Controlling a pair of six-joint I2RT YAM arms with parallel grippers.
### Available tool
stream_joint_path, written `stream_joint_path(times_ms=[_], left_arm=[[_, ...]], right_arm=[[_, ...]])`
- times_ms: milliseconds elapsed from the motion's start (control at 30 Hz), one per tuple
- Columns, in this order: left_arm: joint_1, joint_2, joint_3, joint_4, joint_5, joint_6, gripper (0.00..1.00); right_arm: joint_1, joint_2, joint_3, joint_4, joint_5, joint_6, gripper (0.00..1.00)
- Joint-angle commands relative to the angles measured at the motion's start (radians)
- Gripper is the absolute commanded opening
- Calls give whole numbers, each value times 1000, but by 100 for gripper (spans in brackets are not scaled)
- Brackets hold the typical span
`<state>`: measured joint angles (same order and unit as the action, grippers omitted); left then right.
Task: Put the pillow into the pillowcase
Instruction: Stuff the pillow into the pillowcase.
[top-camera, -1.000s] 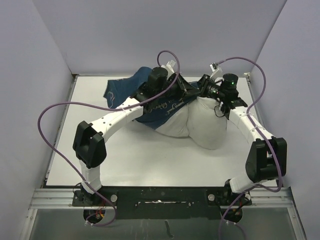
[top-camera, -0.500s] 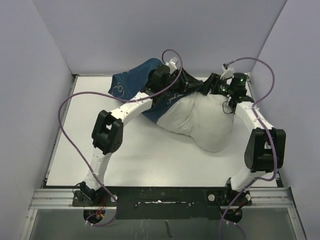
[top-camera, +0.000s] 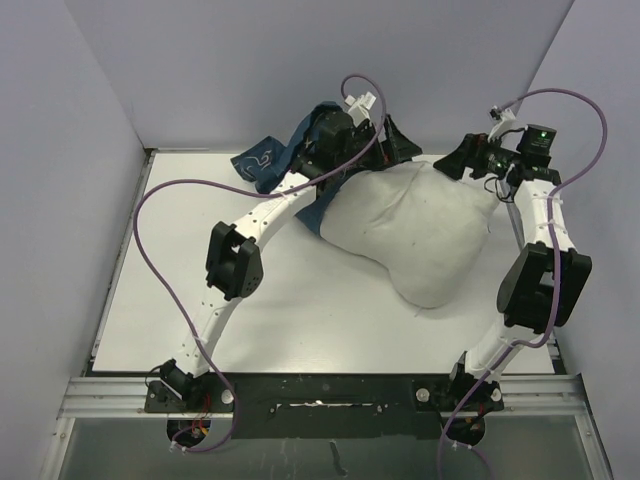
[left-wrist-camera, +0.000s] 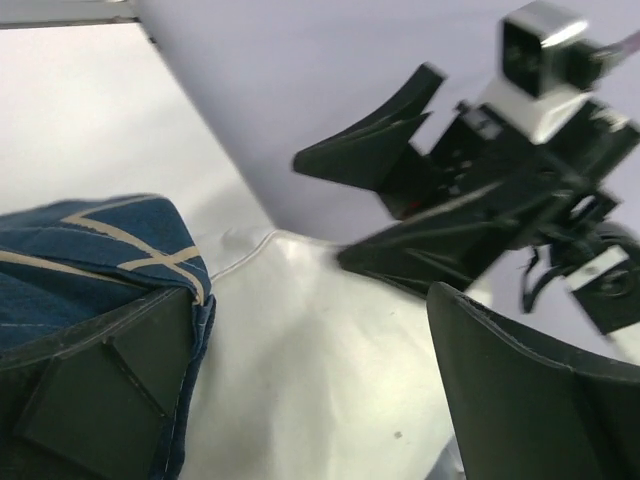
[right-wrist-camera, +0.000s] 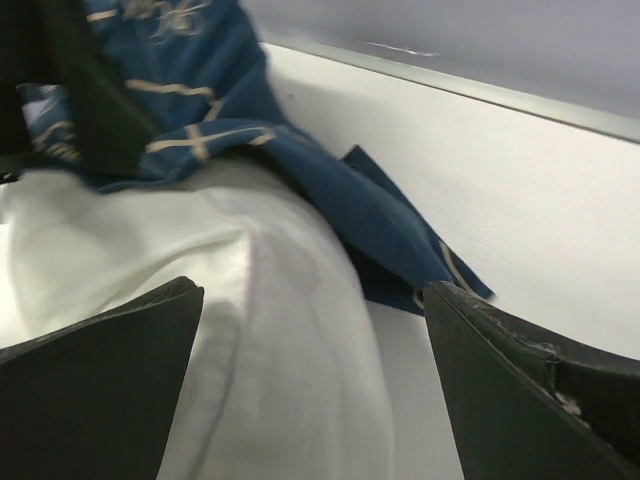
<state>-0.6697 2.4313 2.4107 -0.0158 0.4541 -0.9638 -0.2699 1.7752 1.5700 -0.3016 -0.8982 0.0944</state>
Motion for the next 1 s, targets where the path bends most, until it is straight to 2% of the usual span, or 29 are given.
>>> stream_joint_path(times_ms=[0, 100, 167, 300, 400, 467, 500, 533, 567, 600, 633, 667, 733, 767, 833, 867, 900, 967], left_arm=[[5, -183, -30, -118, -64, 315, 98], [21, -244, -57, -142, -69, 393, 98], [35, -279, -72, -149, -53, 420, 98], [71, -334, -121, -113, 7, 397, 98], [102, -336, -122, -81, 59, 322, 98], [116, -327, -95, -120, 79, 301, 98], [120, -323, -78, -157, 85, 308, 98], [124, -326, -68, -194, 86, 327, 97], [125, -339, -72, -226, 86, 356, 95], [126, -358, -97, -246, 80, 385, 94], [127, -391, -146, -254, 73, 414, 93], [129, -432, -212, -247, 63, 436, 93], [150, -529, -427, -167, 58, 433, 93], [168, -582, -556, -68, 63, 401, 93], [216, -696, -888, 126, 73, 260, 90], [240, -722, -976, 212, 69, 198, 90], [264, -775, -1133, 287, 56, 142, 90], [290, -836, -1296, 372, 9, 103, 92]], right_arm=[[-20, -94, 80, -10, -286, -193, 98], [-21, -131, 94, 18, -448, -289, 98], [-19, -152, 90, 76, -534, -297, 98], [6, -168, 54, 246, -668, -165, 98], [52, -187, -8, 388, -700, -75, 98], [76, -197, -37, 424, -687, -42, 98], [87, -197, -36, 389, -651, -53, 98], [96, -192, -18, 262, -606, -119, 98], [118, -183, 37, 34, -519, -311, 98], [165, -165, 114, -269, -386, -541, 98], [228, -137, 204, -474, -242, -730, 98], [282, -126, 222, -560, -142, -807, 98], [339, -140, 177, -570, -55, -852, 98], [367, -148, 153, -574, -17, -888, 98], [443, -148, 107, -596, 134, -1022, 98], [479, -147, 79, -587, 224, -1056, 98], [509, -145, 44, -559, 295, -1071, 98], [528, -139, -24, -436, 412, -1051, 98]])
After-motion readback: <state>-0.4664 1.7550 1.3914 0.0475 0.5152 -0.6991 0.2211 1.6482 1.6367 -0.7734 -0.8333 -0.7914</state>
